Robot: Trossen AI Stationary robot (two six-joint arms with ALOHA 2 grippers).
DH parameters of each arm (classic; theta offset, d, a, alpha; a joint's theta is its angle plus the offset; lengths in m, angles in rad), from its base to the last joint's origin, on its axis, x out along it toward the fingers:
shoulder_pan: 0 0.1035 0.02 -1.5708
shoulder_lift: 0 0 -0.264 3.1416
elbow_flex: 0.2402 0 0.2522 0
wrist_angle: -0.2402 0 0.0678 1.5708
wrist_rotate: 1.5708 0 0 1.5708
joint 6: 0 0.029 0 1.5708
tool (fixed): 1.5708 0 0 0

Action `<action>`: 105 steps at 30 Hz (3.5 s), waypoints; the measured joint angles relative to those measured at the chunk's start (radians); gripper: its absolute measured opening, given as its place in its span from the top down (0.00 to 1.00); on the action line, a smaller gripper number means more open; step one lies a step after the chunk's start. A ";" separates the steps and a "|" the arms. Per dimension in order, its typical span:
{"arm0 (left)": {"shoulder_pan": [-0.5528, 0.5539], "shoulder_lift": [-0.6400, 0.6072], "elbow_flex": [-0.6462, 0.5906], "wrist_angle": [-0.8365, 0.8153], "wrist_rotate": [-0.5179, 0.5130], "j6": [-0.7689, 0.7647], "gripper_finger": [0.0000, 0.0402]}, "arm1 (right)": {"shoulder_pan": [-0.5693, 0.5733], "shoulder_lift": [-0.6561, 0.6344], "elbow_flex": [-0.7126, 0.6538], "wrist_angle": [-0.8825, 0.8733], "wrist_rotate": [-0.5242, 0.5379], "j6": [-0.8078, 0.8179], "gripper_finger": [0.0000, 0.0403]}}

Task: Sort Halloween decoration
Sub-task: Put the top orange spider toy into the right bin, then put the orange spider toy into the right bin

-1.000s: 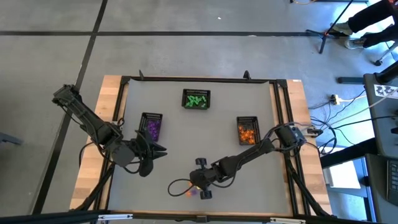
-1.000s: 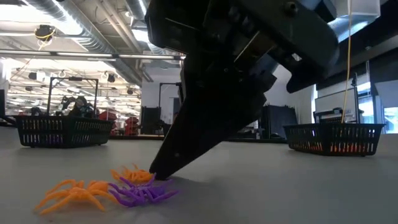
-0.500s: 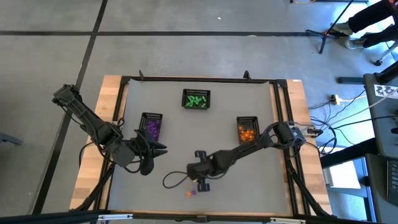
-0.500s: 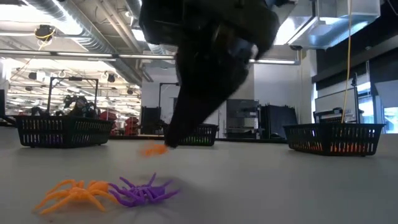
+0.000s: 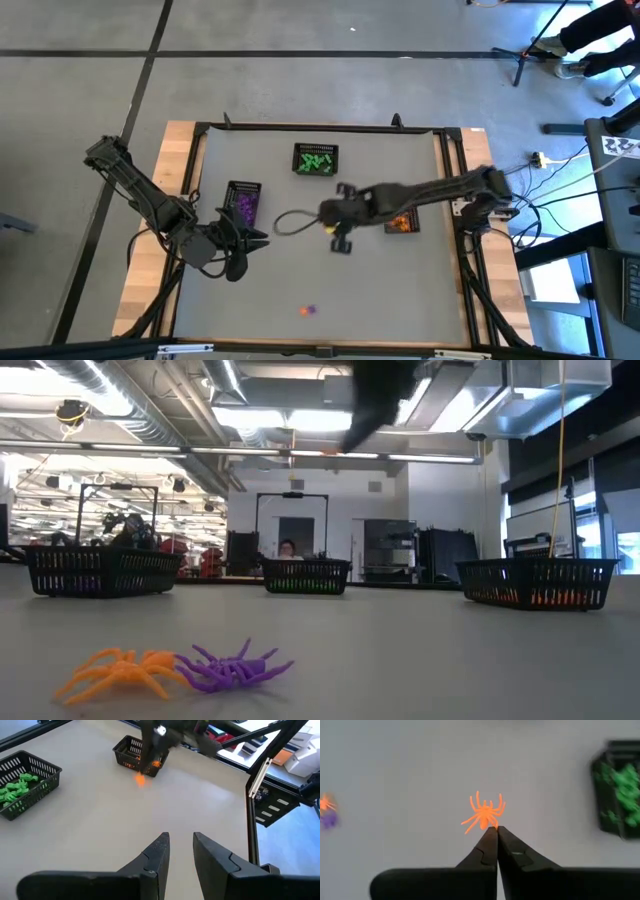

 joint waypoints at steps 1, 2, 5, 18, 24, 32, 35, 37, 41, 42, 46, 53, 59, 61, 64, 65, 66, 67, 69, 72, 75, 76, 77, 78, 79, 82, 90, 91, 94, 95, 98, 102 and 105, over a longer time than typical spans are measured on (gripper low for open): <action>0.000 0.000 0.000 0.001 0.000 0.000 0.80 | -0.012 -0.038 -0.047 0.005 -0.004 0.000 1.00; 0.000 0.000 0.000 0.001 0.000 0.000 0.80 | -0.026 -0.079 -0.102 0.014 -0.013 0.005 1.00; 0.000 0.000 0.000 0.002 -0.001 0.000 0.80 | -0.058 -0.219 -0.304 0.052 -0.035 0.053 1.00; 0.036 0.000 0.000 0.000 -0.033 0.024 0.80 | -0.141 -0.801 -0.897 0.078 -0.065 0.337 0.97; 0.063 0.000 0.000 0.003 -0.028 0.026 0.80 | -0.141 -0.846 -0.904 0.066 -0.064 0.382 0.79; 0.096 0.033 0.000 0.085 0.174 0.108 0.80 | -0.138 -0.846 -0.904 0.168 -0.139 0.447 0.58; 0.096 0.099 0.000 0.177 0.288 0.177 0.80 | -0.138 -0.846 -0.904 0.257 -0.166 0.447 0.58; 0.095 0.159 0.000 0.225 0.356 0.203 0.80 | -0.138 -0.846 -0.904 0.307 -0.171 0.446 0.59; 0.092 0.290 0.000 0.311 0.467 0.209 0.80 | -0.138 -0.846 -0.904 0.374 -0.171 0.468 0.62; 0.092 0.324 0.000 0.338 0.493 0.209 0.80 | -0.138 -0.846 -0.904 0.383 -0.171 0.471 0.62; 0.081 0.453 0.000 0.463 0.596 0.209 0.80 | -0.138 -0.846 -0.904 0.414 -0.175 0.472 0.64; 0.048 0.635 0.000 0.621 0.651 0.236 0.80 | -0.138 -0.845 -0.904 0.416 -0.189 0.469 0.64; 0.042 0.698 0.000 0.612 0.651 0.247 0.80 | -0.138 -0.845 -0.904 0.416 -0.197 0.443 0.64; 0.047 0.709 0.000 0.607 0.650 0.255 0.80 | -0.138 -0.845 -0.904 0.416 -0.197 0.442 0.64; 0.062 0.722 0.000 0.577 0.619 0.257 0.80 | -0.138 -0.845 -0.903 0.415 -0.197 0.438 0.64; 0.067 0.726 0.000 0.574 0.616 0.264 0.80 | -0.138 -0.845 -0.903 0.414 -0.199 0.438 0.64; 0.073 0.729 0.000 0.574 0.616 0.275 0.80 | -0.138 -0.845 -0.903 0.413 -0.203 0.438 0.64; 0.079 0.732 0.003 0.570 0.617 0.290 0.80 | -0.138 -0.845 -0.903 0.413 -0.208 0.438 0.64; 0.088 0.735 0.031 0.537 0.623 0.344 0.80 | -0.138 -0.845 -0.903 0.408 -0.213 0.438 0.64; 0.090 0.734 0.090 0.479 0.621 0.459 0.80 | -0.138 -0.845 -0.903 0.406 -0.214 0.438 0.64; 0.090 0.734 0.123 0.402 0.616 0.534 0.80 | -0.138 -0.845 -0.903 0.405 -0.213 0.435 0.64; 0.089 0.734 0.124 0.390 0.617 0.545 0.80 | -0.138 -0.845 -0.903 0.405 -0.214 0.433 0.64; 0.089 0.734 0.124 0.380 0.621 0.548 0.80 | -0.138 -0.845 -0.903 0.405 -0.214 0.430 0.64; 0.089 0.734 0.124 0.369 0.625 0.548 0.80 | -0.138 -0.845 -0.903 0.405 -0.213 0.425 0.64; 0.089 0.734 0.124 0.364 0.627 0.548 0.80 | -0.138 -0.845 -0.903 0.405 -0.213 0.423 0.64; 0.090 0.744 0.124 0.384 0.640 0.553 0.80 | -0.138 -0.845 -0.903 0.405 -0.204 0.421 0.64; 0.100 0.803 0.153 0.412 0.676 0.562 0.80 | -0.138 -0.845 -0.903 0.403 -0.195 0.420 0.64; 0.099 0.817 0.159 0.407 0.681 0.561 0.80 | -0.138 -0.845 -0.903 0.402 -0.195 0.420 0.64; 0.097 0.859 0.193 0.417 0.696 0.552 0.80 | -0.138 -0.845 -0.903 0.402 -0.195 0.421 0.64; 0.098 0.874 0.203 0.412 0.702 0.550 0.80 | -0.138 -0.845 -0.903 0.403 -0.195 0.423 0.64; 0.098 0.909 0.226 0.401 0.704 0.546 0.80 | -0.138 -0.845 -0.903 0.401 -0.196 0.425 0.64; 0.098 0.916 0.240 0.356 0.683 0.514 0.80 | -0.138 -0.845 -0.903 0.401 -0.204 0.426 0.64; 0.097 0.911 0.241 0.322 0.657 0.497 0.80 | -0.138 -0.845 -0.903 0.402 -0.205 0.426 0.64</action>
